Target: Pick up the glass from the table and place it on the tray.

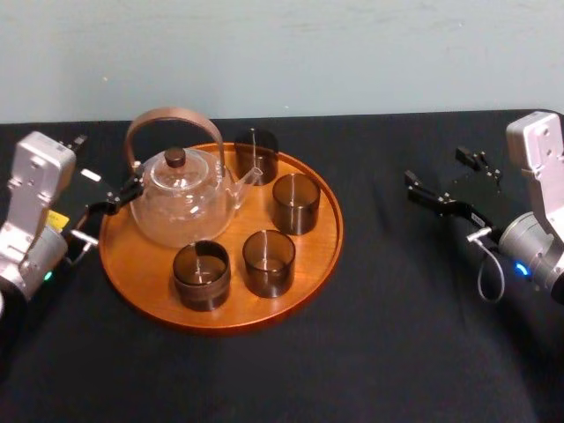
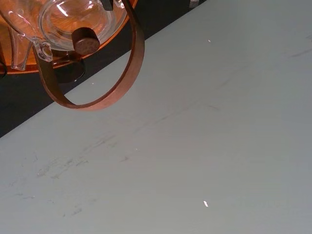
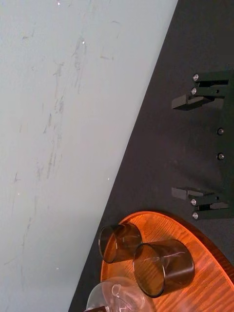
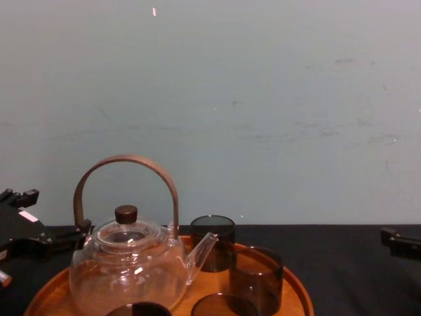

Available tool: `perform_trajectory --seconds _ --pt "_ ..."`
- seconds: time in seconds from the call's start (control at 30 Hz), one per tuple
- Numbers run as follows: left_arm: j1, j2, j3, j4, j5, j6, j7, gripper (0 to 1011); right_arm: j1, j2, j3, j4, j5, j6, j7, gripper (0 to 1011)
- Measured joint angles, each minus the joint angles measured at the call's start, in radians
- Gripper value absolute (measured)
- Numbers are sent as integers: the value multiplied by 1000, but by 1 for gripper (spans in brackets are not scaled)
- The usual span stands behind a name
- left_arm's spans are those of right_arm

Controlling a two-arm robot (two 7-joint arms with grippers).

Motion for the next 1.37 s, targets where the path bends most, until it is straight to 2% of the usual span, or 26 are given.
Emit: perform_trajectory --seconds 1.37 --pt "0 0 0 0 0 0 0 1009 2 4 -6 1 0 2 2 1002"
